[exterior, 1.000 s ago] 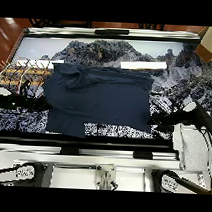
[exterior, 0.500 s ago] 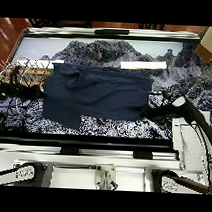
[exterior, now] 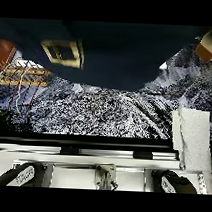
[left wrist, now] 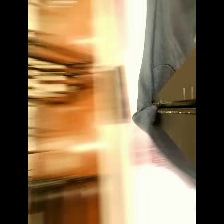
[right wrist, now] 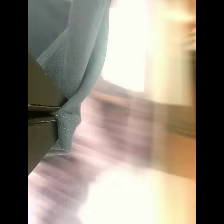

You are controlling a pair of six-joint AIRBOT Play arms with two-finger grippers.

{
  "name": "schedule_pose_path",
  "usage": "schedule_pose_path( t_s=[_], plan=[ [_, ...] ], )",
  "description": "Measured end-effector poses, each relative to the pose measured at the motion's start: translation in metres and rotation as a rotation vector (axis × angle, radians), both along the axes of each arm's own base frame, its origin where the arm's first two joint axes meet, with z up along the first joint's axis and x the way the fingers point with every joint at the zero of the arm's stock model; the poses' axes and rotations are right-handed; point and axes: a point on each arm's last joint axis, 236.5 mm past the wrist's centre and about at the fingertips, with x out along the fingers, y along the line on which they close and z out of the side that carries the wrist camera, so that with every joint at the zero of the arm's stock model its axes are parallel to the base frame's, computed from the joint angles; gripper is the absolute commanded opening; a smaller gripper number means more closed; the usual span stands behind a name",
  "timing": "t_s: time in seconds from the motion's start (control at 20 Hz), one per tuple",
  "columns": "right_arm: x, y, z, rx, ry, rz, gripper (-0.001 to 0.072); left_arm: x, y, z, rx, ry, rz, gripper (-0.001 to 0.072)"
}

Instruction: Fold the shirts.

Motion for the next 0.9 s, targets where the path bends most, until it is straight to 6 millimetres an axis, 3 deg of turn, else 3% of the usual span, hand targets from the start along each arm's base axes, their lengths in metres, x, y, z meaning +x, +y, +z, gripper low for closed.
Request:
schedule_pose_path(
  t_s=[0.1,0.2,0.3,0.4,0.55,0.7,0.8,0.9],
  plan=[
    [-0.064,-0.008,0.076,-0.049,-0.215,-0.050,0.0071,-0.064,-0.015,0.066,0.008,-0.205,0.024,0.0033],
    [-0.120,-0.016,0.120,-0.075,-0.360,-0.103,0.0072,-0.114,-0.025,0.099,0.012,-0.328,0.047,0.0033],
    [-0.151,-0.026,0.133,-0.079,-0.399,-0.151,0.0072,-0.141,-0.031,0.110,0.016,-0.376,0.058,0.0033],
    [-0.160,-0.033,0.127,-0.085,-0.364,-0.186,0.0072,-0.152,-0.032,0.110,0.024,-0.380,0.069,0.0033],
    [-0.143,-0.046,0.104,-0.104,-0.255,-0.232,0.0072,-0.138,-0.025,0.099,0.029,-0.333,0.084,0.0032],
    [-0.099,-0.057,0.077,-0.119,-0.137,-0.263,0.0072,-0.091,-0.009,0.075,0.018,-0.228,0.094,0.0033],
    [-0.053,-0.065,0.041,-0.140,-0.003,-0.276,0.0072,-0.042,0.004,0.034,0.003,-0.072,0.082,0.0032],
    [-0.005,-0.072,-0.013,-0.160,0.186,-0.284,0.0073,0.011,0.017,-0.029,-0.024,0.134,0.064,0.0032]
  ],
)
